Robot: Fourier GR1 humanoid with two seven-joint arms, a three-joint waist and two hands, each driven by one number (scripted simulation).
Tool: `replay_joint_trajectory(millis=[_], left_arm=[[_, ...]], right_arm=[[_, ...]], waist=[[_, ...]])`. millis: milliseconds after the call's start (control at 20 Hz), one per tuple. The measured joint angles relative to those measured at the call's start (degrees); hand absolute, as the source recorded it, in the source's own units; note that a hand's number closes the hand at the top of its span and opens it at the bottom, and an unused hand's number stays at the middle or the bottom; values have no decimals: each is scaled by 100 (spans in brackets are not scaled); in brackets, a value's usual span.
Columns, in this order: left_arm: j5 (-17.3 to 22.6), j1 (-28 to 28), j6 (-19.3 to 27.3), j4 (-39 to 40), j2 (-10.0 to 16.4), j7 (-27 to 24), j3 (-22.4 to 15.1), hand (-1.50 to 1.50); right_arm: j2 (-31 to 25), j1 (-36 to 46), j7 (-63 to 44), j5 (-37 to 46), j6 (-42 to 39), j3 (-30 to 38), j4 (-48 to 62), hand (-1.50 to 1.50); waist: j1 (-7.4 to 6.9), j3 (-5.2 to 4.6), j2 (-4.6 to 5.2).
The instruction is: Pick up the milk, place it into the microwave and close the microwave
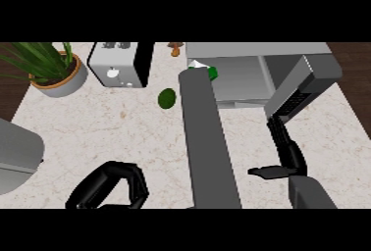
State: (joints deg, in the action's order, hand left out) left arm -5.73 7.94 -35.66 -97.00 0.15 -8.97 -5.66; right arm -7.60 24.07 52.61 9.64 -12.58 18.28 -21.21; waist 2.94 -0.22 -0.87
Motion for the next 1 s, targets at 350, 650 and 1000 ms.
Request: replay_joint_trajectory(millis=[350, 650, 1000], left_arm=[[-690, -612, 388, 804, -5, -341, -523, 150], [-928, -1149, 1075, 1649, -12, -820, -1065, 150], [-546, -1639, 2234, 2401, 12, -989, -2364, 150]], right_arm=[[-395, -1382, -44, -365, -348, -31, -1227, -150], [-618, -2559, -305, -830, -788, -150, -2623, -150], [-826, -3391, -725, -1501, -1237, -312, -4176, -150]], waist=[[47, -3, 20], [15, -4, 47], [48, -1, 70]])
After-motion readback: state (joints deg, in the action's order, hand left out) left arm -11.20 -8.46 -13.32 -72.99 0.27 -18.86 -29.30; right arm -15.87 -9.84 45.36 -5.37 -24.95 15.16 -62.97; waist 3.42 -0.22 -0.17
